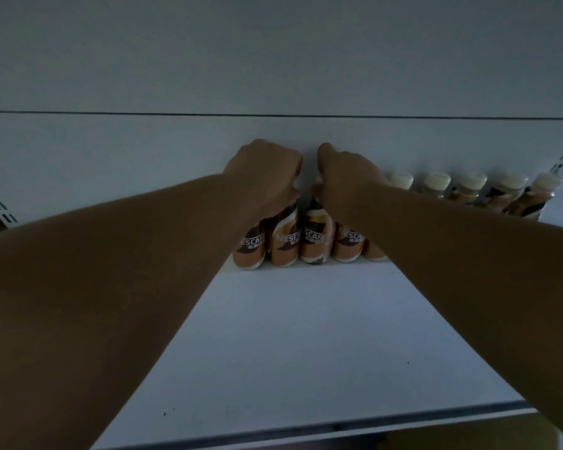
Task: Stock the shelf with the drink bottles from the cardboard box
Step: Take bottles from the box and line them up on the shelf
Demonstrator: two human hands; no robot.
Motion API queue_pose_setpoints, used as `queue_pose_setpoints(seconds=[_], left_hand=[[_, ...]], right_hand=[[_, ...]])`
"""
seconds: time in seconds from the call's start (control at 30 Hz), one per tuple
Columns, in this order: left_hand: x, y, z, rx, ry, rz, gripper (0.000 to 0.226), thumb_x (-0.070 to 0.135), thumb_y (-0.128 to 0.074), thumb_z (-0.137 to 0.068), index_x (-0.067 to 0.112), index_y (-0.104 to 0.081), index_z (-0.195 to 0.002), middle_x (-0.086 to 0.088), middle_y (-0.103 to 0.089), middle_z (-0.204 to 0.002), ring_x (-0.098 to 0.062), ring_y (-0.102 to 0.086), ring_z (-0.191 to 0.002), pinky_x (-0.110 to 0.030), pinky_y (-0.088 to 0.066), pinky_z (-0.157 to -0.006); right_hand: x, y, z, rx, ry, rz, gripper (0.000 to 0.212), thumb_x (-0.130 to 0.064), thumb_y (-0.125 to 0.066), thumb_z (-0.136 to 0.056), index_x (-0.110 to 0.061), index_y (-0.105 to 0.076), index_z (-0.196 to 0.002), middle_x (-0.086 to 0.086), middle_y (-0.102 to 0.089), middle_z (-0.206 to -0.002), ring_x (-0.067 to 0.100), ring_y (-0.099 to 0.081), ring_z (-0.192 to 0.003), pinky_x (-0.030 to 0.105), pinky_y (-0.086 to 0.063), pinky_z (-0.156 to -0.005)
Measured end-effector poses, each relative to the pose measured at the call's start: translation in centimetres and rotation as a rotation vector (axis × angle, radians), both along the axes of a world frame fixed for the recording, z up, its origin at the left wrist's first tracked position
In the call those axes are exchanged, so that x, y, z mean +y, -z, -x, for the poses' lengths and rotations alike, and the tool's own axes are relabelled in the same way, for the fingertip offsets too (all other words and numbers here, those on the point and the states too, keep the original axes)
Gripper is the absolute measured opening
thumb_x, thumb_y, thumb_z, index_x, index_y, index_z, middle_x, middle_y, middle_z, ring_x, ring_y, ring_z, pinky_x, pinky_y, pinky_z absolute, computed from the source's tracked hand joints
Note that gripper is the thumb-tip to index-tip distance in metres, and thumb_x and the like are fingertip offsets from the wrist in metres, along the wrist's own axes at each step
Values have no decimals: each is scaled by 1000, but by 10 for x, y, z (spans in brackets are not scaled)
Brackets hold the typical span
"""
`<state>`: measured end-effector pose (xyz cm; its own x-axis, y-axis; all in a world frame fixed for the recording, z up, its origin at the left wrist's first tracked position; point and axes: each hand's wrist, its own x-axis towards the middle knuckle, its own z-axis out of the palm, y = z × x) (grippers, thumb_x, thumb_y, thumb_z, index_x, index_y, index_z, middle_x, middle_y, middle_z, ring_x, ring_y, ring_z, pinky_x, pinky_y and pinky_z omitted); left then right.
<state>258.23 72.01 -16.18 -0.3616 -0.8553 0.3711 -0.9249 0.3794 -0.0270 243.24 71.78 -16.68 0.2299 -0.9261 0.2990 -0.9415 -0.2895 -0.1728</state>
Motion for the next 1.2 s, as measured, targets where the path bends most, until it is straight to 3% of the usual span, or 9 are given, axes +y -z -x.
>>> queue_pose_setpoints(seconds=[0.13, 0.27, 0.37, 0.6, 0.77, 0.93, 1.2], left_hand=[[1, 4, -4, 35, 40, -27, 25, 25, -62, -83, 16, -63, -106, -7, -64, -93, -29, -56, -89, -38, -46, -72], [4, 10, -6, 74, 94, 11, 25, 16, -61, -83, 13, -63, -107, -10, -63, -97, -30, -57, -90, -41, -48, -74], [3, 12, -7, 93, 98, 23, 27, 9, -61, -82, 12, -63, -109, -10, -56, -104, -28, -56, -90, -40, -49, -73], [6, 5, -3, 39, 42, 35, 31, 24, -67, -83, 12, -63, -110, -12, -53, -106, -32, -54, -93, -37, -40, -68], [9, 3, 4, 34, -22, 59, 25, 19, -67, -82, 10, -64, -106, -15, -55, -104, -34, -55, -94, -35, -36, -66], [8, 4, 8, 27, -62, 66, 26, 15, -67, -83, 9, -64, -107, -15, -55, -106, -33, -55, -97, -33, -37, -68], [8, 4, 11, 32, -92, 70, 26, 16, -69, -80, 11, -65, -105, -13, -54, -105, -32, -55, -98, -34, -36, -68]], right_hand=[[-1, 0, 3, -46, 4, -20, 23, -20, -57, -91, -11, -41, -105, 0, -42, -75, 24, -46, -77, 33, -33, -60], [2, -3, 4, -12, 5, -33, 30, -21, -59, -91, -7, -50, -116, 12, -57, -102, 23, -44, -84, 32, -34, -69], [3, -4, 4, 5, 11, -43, 29, -18, -58, -90, -8, -51, -117, 14, -59, -109, 23, -46, -87, 32, -34, -70], [7, -11, 3, 8, -7, -62, 27, -16, -56, -90, -11, -54, -115, 14, -59, -109, 24, -45, -85, 32, -36, -69], [7, -10, 6, -10, -30, -66, 29, -12, -54, -90, -14, -54, -119, 13, -59, -114, 23, -45, -88, 31, -36, -72], [5, -11, 10, -16, -79, -80, 35, -12, -56, -89, -17, -55, -123, 12, -59, -120, 30, -53, -106, 29, -36, -77], [2, -8, 5, 9, -39, -24, 33, -16, -63, -87, -11, -55, -118, 16, -59, -112, 30, -53, -98, 31, -36, -72]])
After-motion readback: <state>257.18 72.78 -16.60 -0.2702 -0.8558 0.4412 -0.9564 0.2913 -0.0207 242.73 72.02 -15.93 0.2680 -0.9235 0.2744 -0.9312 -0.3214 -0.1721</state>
